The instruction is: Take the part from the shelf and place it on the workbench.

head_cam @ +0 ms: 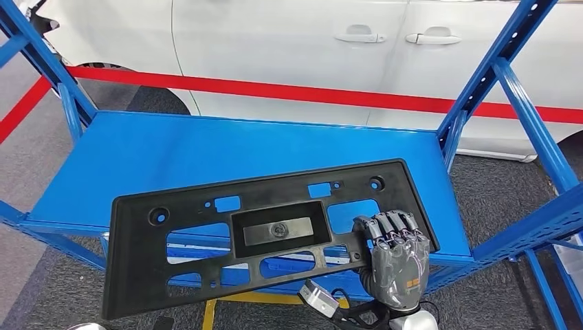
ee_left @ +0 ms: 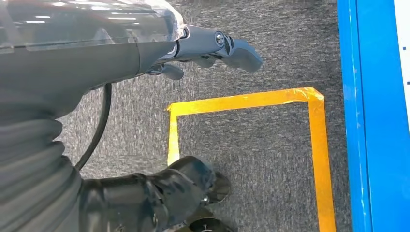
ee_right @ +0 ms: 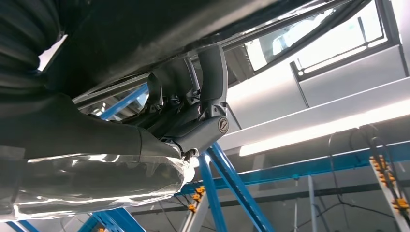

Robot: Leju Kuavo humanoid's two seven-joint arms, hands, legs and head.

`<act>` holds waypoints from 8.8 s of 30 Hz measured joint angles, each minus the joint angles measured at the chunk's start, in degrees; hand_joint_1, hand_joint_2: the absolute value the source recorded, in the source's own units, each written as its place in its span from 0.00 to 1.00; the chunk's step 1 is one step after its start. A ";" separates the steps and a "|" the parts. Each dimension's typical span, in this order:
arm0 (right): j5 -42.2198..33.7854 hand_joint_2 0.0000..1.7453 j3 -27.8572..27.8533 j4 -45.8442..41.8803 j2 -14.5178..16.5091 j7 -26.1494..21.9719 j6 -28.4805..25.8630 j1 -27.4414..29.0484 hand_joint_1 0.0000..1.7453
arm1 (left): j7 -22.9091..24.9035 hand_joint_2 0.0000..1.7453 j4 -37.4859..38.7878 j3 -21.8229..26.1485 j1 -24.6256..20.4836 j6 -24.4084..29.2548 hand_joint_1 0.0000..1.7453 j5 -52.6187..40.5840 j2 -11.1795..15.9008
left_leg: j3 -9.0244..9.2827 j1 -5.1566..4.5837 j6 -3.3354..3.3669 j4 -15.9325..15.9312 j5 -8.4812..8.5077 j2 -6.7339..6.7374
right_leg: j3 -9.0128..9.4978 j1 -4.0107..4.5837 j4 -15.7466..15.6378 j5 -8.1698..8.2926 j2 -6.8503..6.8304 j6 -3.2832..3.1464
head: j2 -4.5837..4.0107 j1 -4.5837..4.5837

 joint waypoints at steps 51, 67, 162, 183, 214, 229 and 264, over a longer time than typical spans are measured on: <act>-4.67 1.00 0.00 0.53 2.61 -1.22 0.00 0.22 1.00 | 1.10 1.00 0.00 0.96 0.22 2.46 0.00 -0.96 -0.31 | 1.67 -0.43 -0.11 -0.82 -0.76 0.15 | 0.06 0.69 -3.06 1.81 -0.11 -1.19 | 0.00 -0.02; -6.27 1.00 -0.02 1.22 3.17 -1.26 0.00 -0.38 1.00 | 1.16 1.00 0.00 1.00 0.16 3.00 0.00 -1.11 -0.61 | -1.79 0.16 -1.88 1.71 -0.24 0.41 | 1.63 -0.05 -3.00 0.38 -0.02 -1.74 | 0.01 -0.03; -16.54 1.00 -1.90 1.05 6.57 -8.16 -0.04 0.05 1.00 | 1.00 1.00 0.00 2.45 0.18 3.60 0.00 -1.14 -0.86 | -5.83 0.18 -2.98 9.24 -5.09 0.60 | 2.18 0.27 -3.77 0.81 -0.18 -3.20 | 0.00 -0.01; -20.39 1.00 -1.90 1.09 6.01 -8.46 -0.09 0.29 1.00 | 1.11 1.00 0.00 2.80 0.02 3.80 0.00 -0.93 -0.71 | -0.97 -0.01 -0.12 -0.95 1.64 0.95 | 0.53 -0.01 3.71 -2.05 -0.08 0.21 | 0.01 0.04; -22.69 1.00 -4.35 -0.60 6.29 -13.83 -0.13 2.81 1.00 | 1.00 1.00 0.00 3.80 0.18 4.02 0.00 -1.17 -0.78 | -1.37 0.10 -0.50 -0.41 1.57 0.89 | 2.13 -0.21 1.79 -2.23 -0.11 0.55 | 0.01 0.03; -24.80 1.00 -5.86 -1.02 7.55 -14.98 -0.13 3.95 1.00 | 0.87 1.00 0.00 3.85 0.37 4.03 0.00 -1.61 -0.74 | -1.91 -0.01 -2.13 7.13 -2.37 0.04 | 2.50 0.78 -3.54 0.12 0.34 -2.60 | 0.00 -0.03; -29.45 1.00 -16.48 -6.75 12.68 -23.67 -0.26 9.23 1.00 | 0.73 1.00 0.00 4.78 0.51 4.06 0.00 -1.69 -0.81 | 1.60 -0.44 -0.99 -0.03 -1.30 -1.77 | 0.27 0.06 -2.88 1.57 2.64 -1.00 | 0.01 -0.04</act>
